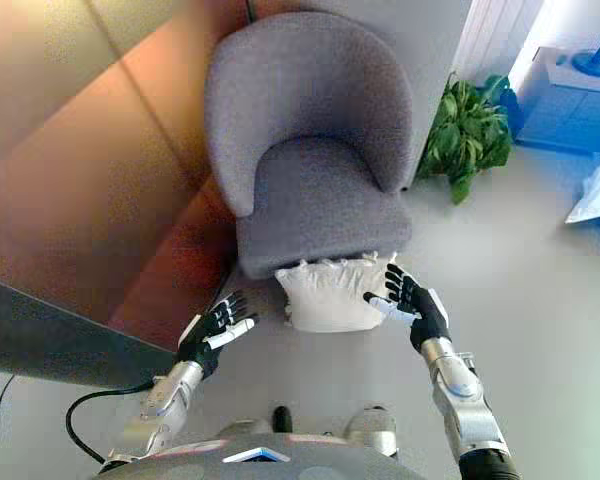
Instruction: Pick up the pillow and put it on the sofa.
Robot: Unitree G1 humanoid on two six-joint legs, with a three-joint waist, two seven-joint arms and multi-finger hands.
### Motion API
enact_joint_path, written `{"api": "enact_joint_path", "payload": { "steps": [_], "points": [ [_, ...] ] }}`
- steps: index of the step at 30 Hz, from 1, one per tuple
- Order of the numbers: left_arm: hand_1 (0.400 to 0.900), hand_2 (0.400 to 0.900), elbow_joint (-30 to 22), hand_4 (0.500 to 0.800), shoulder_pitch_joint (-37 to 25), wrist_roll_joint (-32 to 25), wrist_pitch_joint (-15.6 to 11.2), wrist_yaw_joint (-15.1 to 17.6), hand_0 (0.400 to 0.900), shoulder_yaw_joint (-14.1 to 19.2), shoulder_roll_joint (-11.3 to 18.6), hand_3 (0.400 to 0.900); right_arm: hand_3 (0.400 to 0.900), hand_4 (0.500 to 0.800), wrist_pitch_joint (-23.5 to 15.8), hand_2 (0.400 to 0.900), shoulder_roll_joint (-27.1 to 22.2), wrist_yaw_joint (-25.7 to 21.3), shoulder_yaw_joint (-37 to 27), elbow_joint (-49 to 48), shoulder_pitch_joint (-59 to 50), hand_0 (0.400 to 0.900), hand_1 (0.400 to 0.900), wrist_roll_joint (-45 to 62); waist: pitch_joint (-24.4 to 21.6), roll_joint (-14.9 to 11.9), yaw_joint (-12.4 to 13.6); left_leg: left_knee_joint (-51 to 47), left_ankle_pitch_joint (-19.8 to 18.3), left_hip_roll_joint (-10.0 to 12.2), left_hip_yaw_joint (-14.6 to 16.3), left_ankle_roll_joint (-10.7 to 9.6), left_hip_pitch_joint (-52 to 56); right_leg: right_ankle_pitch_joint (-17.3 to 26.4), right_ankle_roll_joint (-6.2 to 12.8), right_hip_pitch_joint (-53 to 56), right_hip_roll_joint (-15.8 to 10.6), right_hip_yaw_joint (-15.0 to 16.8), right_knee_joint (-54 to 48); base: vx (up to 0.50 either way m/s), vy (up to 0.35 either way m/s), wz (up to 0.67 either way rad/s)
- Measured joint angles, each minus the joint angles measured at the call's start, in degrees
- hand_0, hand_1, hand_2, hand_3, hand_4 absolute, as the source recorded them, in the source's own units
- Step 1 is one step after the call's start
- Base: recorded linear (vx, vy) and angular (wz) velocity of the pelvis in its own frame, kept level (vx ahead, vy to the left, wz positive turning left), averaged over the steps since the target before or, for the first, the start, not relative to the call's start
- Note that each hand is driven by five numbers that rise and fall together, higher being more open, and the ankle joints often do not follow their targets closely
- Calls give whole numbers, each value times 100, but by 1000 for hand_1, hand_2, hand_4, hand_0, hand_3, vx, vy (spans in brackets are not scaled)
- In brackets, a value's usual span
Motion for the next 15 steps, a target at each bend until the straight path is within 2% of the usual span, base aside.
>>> {"api": "enact_joint_path", "payload": {
  "steps": [15],
  "points": [
    [900,900,-10,800,148,1,3,-40,900,1,30,900,900,800,4,900,1,174,63,-2,168,900,900,-1,-113,-84,1,-125,7,38,122,-9,112,147,-3,94,98,94,-317,-1,-28,-8]
  ]
}}
